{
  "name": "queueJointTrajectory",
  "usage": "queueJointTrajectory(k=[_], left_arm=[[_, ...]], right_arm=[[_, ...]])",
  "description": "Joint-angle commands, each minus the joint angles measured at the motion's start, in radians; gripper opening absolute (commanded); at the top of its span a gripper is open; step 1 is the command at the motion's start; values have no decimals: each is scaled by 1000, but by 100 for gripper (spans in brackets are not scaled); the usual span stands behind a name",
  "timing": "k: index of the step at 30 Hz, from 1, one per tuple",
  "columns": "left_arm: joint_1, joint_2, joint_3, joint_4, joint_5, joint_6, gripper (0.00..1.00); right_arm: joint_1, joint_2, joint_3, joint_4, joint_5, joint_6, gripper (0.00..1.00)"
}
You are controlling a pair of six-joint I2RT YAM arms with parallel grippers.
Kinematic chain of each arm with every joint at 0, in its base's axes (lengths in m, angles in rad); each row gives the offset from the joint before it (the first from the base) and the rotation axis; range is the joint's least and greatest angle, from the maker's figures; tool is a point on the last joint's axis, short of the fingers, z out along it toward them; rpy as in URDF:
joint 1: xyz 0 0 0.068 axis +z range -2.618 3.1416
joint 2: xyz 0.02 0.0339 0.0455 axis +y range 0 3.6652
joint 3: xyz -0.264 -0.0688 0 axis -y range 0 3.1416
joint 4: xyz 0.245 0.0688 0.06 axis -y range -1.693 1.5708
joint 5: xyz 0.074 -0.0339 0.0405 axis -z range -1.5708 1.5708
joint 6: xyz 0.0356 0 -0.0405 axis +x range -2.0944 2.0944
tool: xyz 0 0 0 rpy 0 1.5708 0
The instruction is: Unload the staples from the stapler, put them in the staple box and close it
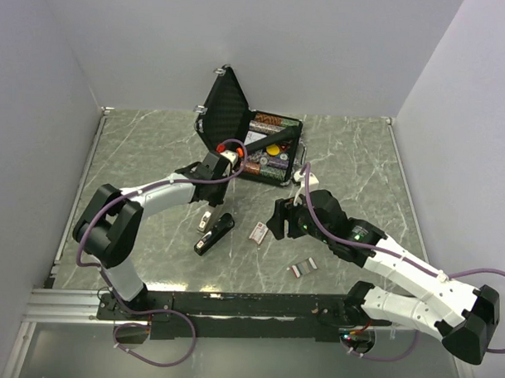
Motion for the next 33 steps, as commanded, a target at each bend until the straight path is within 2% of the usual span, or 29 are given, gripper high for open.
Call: queueJointTrajectory(k=[1,6,16,23,33], left_arm=[[14,-36,41,-37,-57,15,1],[16,-117,65,-80,-60,61,1],[15,-309,99,-152,52,130,1],[15,-494,65,-152,354,171,1],[15,-660,22,-158,748,194,1]], right_arm=[[-4,-14,4,28,-9,12,74],[-4,9,25,26,-9,14,74],[-4,25,109,-4,-22,-52,75],[-4,29,235,-72,-78,-216,75],[-3,34,344,-130,-301,-466,73]])
